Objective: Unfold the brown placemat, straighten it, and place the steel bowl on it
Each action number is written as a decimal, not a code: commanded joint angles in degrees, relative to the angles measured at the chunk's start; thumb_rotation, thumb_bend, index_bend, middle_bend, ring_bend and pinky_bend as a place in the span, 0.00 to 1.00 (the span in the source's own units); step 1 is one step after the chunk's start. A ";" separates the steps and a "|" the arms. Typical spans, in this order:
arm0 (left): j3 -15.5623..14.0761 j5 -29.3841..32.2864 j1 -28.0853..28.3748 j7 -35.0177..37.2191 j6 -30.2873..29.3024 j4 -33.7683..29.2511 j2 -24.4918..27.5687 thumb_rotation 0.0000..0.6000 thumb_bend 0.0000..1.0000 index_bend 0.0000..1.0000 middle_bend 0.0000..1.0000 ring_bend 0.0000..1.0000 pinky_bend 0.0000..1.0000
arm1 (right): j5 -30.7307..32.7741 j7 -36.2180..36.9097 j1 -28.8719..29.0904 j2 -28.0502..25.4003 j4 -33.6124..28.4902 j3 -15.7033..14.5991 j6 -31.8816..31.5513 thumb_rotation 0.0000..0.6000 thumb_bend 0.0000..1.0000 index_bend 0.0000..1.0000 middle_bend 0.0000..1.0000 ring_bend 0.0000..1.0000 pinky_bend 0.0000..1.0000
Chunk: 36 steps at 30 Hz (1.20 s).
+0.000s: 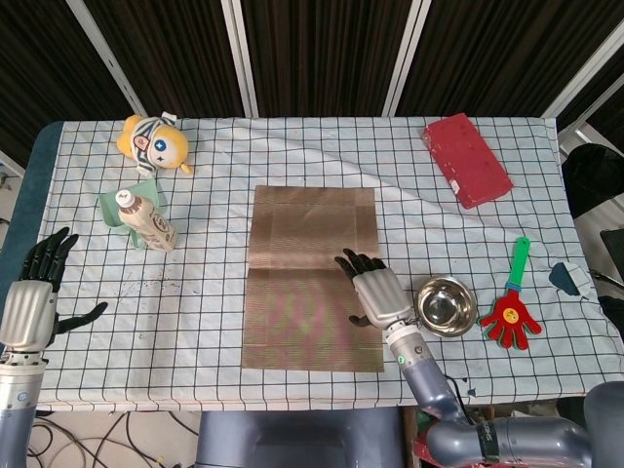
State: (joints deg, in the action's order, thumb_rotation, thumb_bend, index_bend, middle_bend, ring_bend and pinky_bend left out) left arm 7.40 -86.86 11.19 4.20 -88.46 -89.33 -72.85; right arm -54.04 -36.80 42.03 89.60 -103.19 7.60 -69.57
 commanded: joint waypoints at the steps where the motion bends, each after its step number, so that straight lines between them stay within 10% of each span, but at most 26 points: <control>1: -0.05 -0.24 -0.06 0.39 -0.21 0.03 0.03 1.00 0.04 0.00 0.00 0.02 0.07 | -5.96 3.04 -2.67 -1.71 -1.19 -4.79 0.41 1.00 0.03 0.19 0.06 0.12 0.22; 14: -0.05 -1.02 0.03 0.48 -0.87 0.83 -0.53 1.00 0.04 0.00 0.00 0.02 0.07 | -15.77 4.55 -7.52 -2.91 2.61 -12.19 1.12 1.00 0.04 0.21 0.06 0.12 0.22; 36: 0.03 -1.05 0.13 0.62 -1.00 1.08 -0.84 1.00 0.04 0.00 0.00 0.02 0.07 | -14.70 2.62 -11.25 -1.45 2.84 -11.91 3.70 1.00 0.09 0.21 0.06 0.12 0.22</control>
State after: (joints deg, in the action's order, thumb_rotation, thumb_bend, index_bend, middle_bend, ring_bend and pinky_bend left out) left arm 7.43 -87.91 11.32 4.82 -89.46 -88.25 -73.69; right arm -69.11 -33.84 30.90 88.14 -100.05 -4.43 -66.11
